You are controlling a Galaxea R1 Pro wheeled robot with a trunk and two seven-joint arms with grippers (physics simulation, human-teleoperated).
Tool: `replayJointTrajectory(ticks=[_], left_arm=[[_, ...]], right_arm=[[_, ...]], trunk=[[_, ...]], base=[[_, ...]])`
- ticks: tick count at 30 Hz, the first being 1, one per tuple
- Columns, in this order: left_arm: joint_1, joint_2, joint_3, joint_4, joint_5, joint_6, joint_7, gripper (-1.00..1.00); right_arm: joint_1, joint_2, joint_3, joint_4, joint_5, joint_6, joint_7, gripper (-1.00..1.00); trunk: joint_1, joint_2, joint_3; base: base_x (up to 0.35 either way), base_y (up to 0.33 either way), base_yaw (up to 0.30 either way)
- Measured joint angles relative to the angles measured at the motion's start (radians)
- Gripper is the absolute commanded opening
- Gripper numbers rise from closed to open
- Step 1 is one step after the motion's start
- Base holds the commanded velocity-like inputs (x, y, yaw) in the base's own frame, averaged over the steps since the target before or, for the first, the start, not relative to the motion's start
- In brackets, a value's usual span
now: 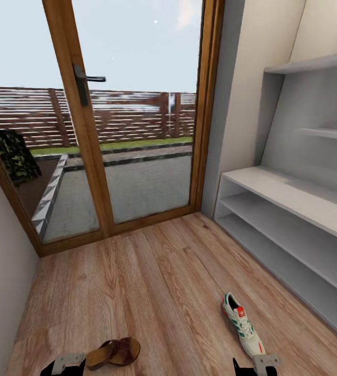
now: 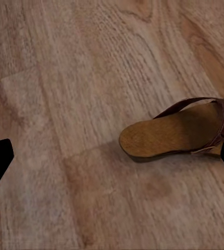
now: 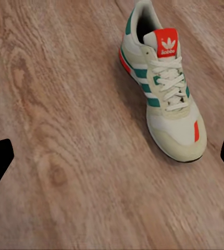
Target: Pick up the two gym shoes and the two sandals from the corridor floor and place them onto the hallstand (shoe rack) in the corridor, making sure they are on the rack and not on the floor. Arrange them so the two gym shoes are next to each other and the two sandals are next to each other.
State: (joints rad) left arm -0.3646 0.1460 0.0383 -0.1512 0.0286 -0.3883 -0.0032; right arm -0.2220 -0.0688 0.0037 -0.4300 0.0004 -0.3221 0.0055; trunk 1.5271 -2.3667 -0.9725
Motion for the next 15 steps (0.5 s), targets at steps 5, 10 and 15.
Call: replayJointTrajectory(ticks=[5,10,15], left_arm=[[0.0,0.0,0.0,0.0,-0.001,0.0,0.0,1.0],[0.0,0.0,0.0,0.0,-0.001,0.0,0.0,1.0],[0.0,0.0,-0.001,0.0,-0.001,0.0,0.0,1.0]], right_arm=[[0.0,0.0,0.0,0.0,0.0,0.0,0.0,1.0],[0.0,0.0,0.0,0.0,0.0,0.0,0.0,1.0],[0.0,0.0,0.0,0.0,0.0,0.0,-0.001,1.0]], trunk=[[0.0,0.0,0.0],[0.0,0.0,0.0],[0.0,0.0,0.0]], base=[[0.134,0.159,0.0],[0.056,0.062,0.0],[0.018,0.02,0.0]])
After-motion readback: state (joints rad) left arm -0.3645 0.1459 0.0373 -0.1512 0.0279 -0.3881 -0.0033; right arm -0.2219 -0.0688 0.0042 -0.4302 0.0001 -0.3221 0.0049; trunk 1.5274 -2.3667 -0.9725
